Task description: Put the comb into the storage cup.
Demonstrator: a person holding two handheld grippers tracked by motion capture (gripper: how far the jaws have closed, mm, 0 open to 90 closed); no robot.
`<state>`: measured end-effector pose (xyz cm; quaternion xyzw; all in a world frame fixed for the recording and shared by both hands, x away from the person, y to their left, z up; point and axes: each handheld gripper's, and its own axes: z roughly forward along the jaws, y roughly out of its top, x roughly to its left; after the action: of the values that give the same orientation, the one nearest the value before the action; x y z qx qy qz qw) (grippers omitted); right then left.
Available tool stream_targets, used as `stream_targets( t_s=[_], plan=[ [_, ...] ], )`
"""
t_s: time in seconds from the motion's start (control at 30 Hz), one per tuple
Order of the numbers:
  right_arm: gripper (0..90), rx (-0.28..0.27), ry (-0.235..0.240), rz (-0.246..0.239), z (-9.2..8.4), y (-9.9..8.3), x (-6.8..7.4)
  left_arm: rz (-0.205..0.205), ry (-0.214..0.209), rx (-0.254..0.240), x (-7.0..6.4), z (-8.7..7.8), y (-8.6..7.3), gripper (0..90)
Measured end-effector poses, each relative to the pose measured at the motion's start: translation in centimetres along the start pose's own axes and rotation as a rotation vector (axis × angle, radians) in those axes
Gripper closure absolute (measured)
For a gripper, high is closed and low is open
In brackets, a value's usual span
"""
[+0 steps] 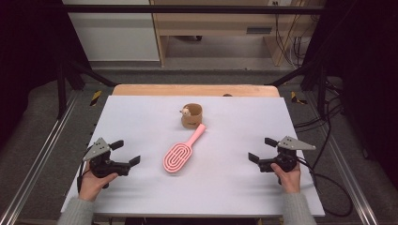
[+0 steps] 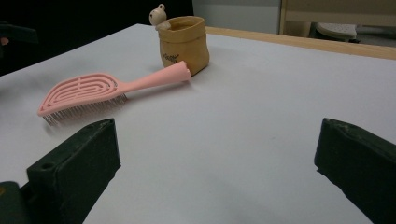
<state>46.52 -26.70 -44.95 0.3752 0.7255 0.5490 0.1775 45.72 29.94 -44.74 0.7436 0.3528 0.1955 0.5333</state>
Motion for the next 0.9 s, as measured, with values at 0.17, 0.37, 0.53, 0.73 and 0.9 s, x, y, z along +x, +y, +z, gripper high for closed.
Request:
stream_targets(
  t_s=[0.17,0.37,0.53,0.73,0.9],
  plan=[
    [0.4,0.001,0.003,0.002,0.0,0.0,0.0,0.0,-0.004,-0.002,-0.1,0.0,0.1,0.7],
    [0.4,0.013,0.002,-0.002,0.2,0.1,0.1,0.002,-0.003,0.0,-0.1,0.0,0.1,0.7],
    [0.4,0.015,0.002,-0.015,0.3,0.3,0.4,-0.001,0.001,0.001,0.0,0.0,0.0,0.7],
    [0.4,0.016,0.0,-0.028,0.6,0.7,0.9,0.001,-0.002,0.001,-0.1,0.0,0.0,0.7],
    [0.4,0.031,-0.005,-0.049,1.0,1.1,1.5,0.0,-0.002,0.001,0.0,0.1,0.0,0.7]
  ],
)
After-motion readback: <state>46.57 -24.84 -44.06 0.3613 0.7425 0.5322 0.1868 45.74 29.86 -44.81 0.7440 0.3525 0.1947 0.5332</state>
